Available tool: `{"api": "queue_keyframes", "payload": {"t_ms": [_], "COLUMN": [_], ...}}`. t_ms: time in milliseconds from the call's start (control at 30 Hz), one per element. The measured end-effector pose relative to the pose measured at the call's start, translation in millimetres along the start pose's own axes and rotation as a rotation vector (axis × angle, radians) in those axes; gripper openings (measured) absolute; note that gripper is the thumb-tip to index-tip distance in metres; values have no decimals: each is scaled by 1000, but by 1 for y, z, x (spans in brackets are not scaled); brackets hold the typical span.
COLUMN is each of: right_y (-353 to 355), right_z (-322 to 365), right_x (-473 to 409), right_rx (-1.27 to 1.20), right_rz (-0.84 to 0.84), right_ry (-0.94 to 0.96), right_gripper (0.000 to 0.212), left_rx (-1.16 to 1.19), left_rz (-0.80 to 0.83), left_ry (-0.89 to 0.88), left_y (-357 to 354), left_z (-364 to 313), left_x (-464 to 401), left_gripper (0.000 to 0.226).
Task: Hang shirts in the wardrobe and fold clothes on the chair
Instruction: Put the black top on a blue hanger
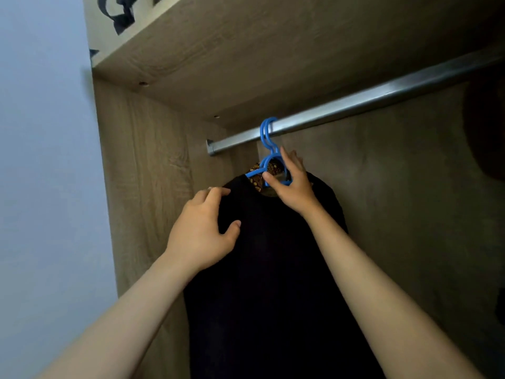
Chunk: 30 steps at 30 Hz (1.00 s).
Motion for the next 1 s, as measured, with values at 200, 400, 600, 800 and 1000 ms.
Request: {"api": "queue_keyframes", "payload": {"t_ms": [200,400,600,800,1000], "right_y": [-7,-39,-81,-132,-184], "right_z": [19,86,184,302,434], "right_x": [26,80,163,269,340], "right_rx": [-13,30,28,0,25], "right_rz": [-213,-155,30,157,331], "right_ry": [-19,0,46,220,500], "right_gripper": [70,61,60,60,56], "left_rx": [11,0,-95,-185,-140], "left_rz": [27,41,-62,-236,-147], "left_ry": [20,122,216,281,466], "left_y": [12,48,132,215,258], "left_z": [-3,-11,-46,-68,-33], "left_x": [39,109,233,380,483], "left_gripper": [72,75,67,59,75]}}
Point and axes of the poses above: each hand's wrist, its own x-axis away from the middle knuckle, its own y-axis out of the back of the hand, z = x × y, the point moved 7 cm from there along -x, towards the middle knuckle, and after that the axes turned 15 degrees about z, right-handed, at the moved point
